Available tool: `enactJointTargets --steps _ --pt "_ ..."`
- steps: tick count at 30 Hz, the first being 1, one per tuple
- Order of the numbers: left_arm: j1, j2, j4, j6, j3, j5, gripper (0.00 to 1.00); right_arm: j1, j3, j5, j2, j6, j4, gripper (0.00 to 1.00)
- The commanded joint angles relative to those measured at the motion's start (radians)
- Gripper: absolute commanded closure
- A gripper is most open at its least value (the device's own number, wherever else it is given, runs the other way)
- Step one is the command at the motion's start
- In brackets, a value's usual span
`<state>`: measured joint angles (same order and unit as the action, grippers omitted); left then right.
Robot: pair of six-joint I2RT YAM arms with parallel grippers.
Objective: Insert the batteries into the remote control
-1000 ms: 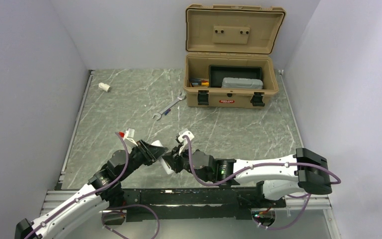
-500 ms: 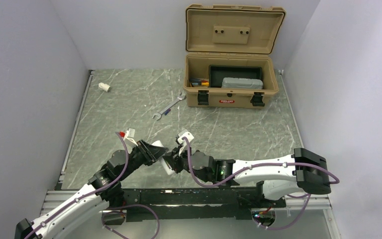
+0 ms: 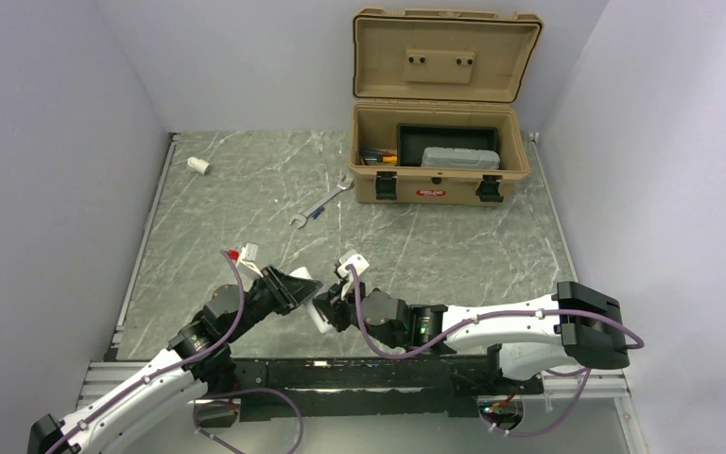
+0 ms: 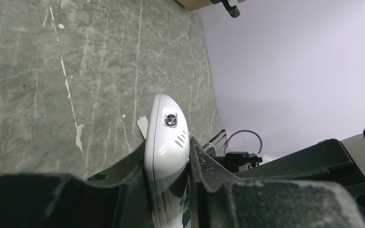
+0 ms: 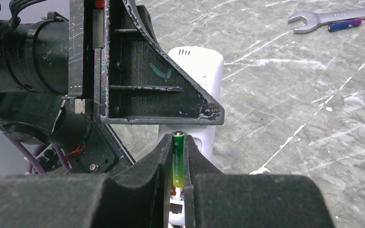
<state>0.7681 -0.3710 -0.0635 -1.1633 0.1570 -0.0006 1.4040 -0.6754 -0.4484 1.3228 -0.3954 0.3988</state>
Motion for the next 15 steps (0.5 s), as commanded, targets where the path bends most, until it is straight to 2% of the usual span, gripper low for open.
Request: enactJointTargets --steps 1,15 --pt "0.004 0.006 -0.073 -0.012 0.035 0.025 1.0 -0.001 0.008 -0.027 -0.013 0.013 0.037 1.0" --pt "0.004 0.021 -0.055 -0.009 0.036 0.018 1.0 -0.002 0.05 -0.008 -0.043 -0.011 0.017 1.0"
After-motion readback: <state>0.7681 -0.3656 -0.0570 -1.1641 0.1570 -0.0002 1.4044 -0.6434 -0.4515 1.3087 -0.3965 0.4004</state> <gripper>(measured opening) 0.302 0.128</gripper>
